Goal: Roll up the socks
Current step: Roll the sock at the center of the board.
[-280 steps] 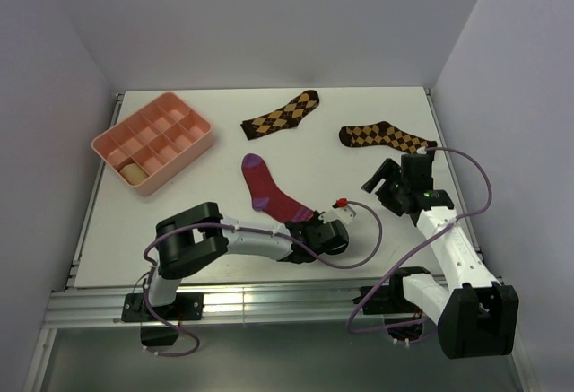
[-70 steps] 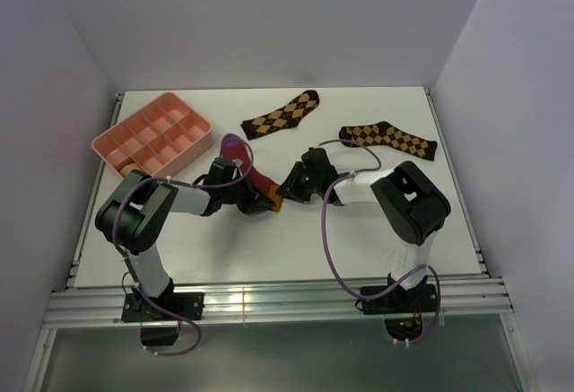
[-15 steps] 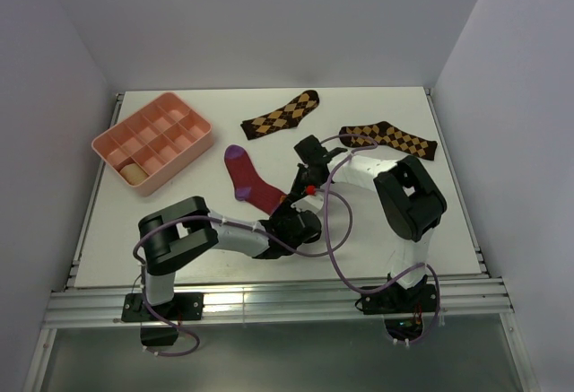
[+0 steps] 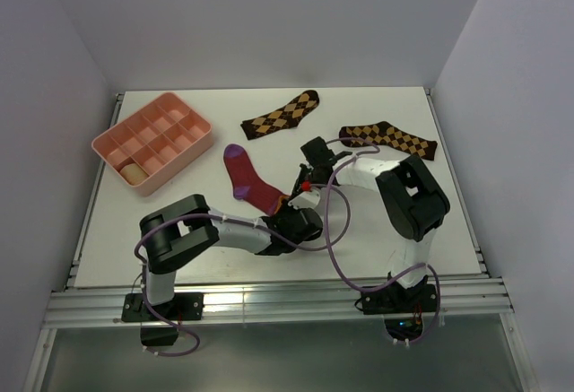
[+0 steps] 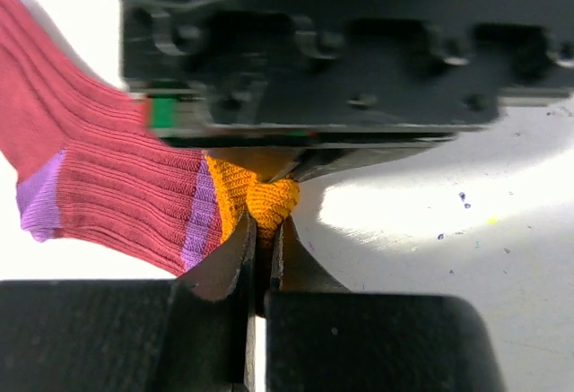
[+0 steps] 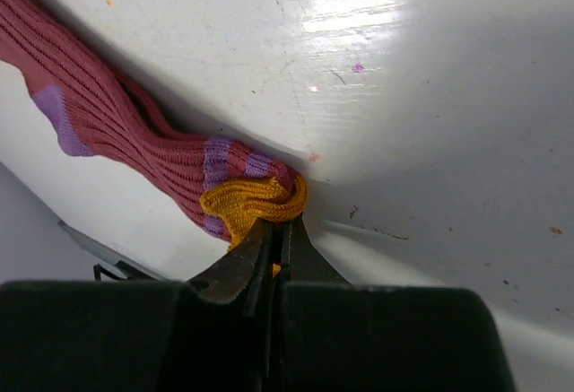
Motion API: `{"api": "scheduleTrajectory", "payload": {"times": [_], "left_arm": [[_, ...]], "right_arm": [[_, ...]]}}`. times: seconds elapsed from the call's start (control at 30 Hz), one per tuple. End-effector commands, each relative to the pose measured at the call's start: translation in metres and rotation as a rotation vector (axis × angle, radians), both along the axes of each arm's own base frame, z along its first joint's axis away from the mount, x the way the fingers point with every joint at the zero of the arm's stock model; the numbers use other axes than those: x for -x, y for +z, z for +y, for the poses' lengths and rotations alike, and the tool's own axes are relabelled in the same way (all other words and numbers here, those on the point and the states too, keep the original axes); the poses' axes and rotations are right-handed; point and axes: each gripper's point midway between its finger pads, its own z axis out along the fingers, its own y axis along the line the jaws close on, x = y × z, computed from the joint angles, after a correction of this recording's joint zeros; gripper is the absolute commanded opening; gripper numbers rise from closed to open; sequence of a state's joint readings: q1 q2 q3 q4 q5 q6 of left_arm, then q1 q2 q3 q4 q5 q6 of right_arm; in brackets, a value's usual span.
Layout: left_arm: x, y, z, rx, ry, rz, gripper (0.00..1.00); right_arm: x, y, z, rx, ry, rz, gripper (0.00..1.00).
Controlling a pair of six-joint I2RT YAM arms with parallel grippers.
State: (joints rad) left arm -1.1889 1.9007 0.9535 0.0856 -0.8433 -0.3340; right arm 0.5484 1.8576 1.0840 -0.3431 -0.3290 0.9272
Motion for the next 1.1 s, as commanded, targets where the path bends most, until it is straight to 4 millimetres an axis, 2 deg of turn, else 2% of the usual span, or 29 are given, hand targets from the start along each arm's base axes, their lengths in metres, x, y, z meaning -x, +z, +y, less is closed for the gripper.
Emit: {"api": "scheduleTrajectory", "payload": {"times": [0.0, 0.1, 0.23, 0.27, 0.4, 0.43, 0.47, 0.53, 0.6, 0.63, 0.67, 0.7, 0.73, 0.8, 0.93, 1.07], "left_arm": [[0.013, -0.017, 0.015, 0.018, -0.007, 0.161, 0.01], [0.014, -0.007, 0.008, 0.112, -0.027, 0.221, 0.01], [0.023, 0.002, -0.004, 0.264, -0.09, 0.367, 0.0], [0.023, 0.004, -0.005, 0.295, -0.092, 0.392, 0.01], [0.025, 0.006, -0.003, 0.418, -0.092, 0.504, 0.01], [0.017, 0.009, 0.003, 0.453, -0.073, 0.515, 0.01], [0.024, 0.008, 0.002, 0.488, -0.084, 0.571, 0.01], [0.014, 0.011, 0.005, 0.57, -0.058, 0.591, 0.0], [0.021, 0.009, 0.004, 0.627, -0.075, 0.665, 0.01], [0.014, 0.012, 0.006, 0.676, -0.066, 0.674, 0.01], [0.013, 0.013, 0.006, 0.721, -0.051, 0.701, 0.01], [0.022, 0.012, 0.004, 0.76, -0.074, 0.761, 0.0], [0.013, 0.012, 0.007, 0.816, -0.04, 0.775, 0.0], [0.016, 0.011, 0.009, 0.873, -0.041, 0.836, 0.01], [0.009, 0.008, 0.017, 0.966, 0.007, 0.882, 0.01], [0.008, 0.007, 0.018, 1.026, 0.042, 0.934, 0.01]], "right_arm": [[-0.007, 0.014, -0.006, -0.048, -0.008, -0.057, 0.03], [-0.019, 0.032, -0.006, -0.103, -0.017, -0.118, 0.12], [-0.034, 0.053, -0.011, -0.147, -0.064, -0.191, 0.31], [-0.037, 0.061, -0.013, -0.151, -0.076, -0.221, 0.33], [-0.042, 0.068, -0.026, -0.156, -0.147, -0.269, 0.45], [-0.036, 0.061, -0.032, -0.152, -0.172, -0.252, 0.5], [-0.038, 0.066, -0.037, -0.164, -0.189, -0.275, 0.52], [-0.037, 0.063, -0.042, -0.171, -0.201, -0.292, 0.54], [-0.034, 0.062, -0.044, -0.171, -0.2, -0.306, 0.54], [-0.032, 0.061, -0.042, -0.175, -0.197, -0.31, 0.54], [-0.026, 0.059, -0.039, -0.175, -0.187, -0.303, 0.54], [-0.028, 0.062, -0.034, -0.195, -0.185, -0.329, 0.54], [-0.022, 0.056, -0.034, -0.189, -0.185, -0.322, 0.54], [-0.016, 0.056, -0.023, -0.214, -0.174, -0.337, 0.54], [-0.004, 0.044, -0.011, -0.228, -0.174, -0.335, 0.54], [-0.004, 0.037, 0.0, -0.231, -0.173, -0.337, 0.56]]}}
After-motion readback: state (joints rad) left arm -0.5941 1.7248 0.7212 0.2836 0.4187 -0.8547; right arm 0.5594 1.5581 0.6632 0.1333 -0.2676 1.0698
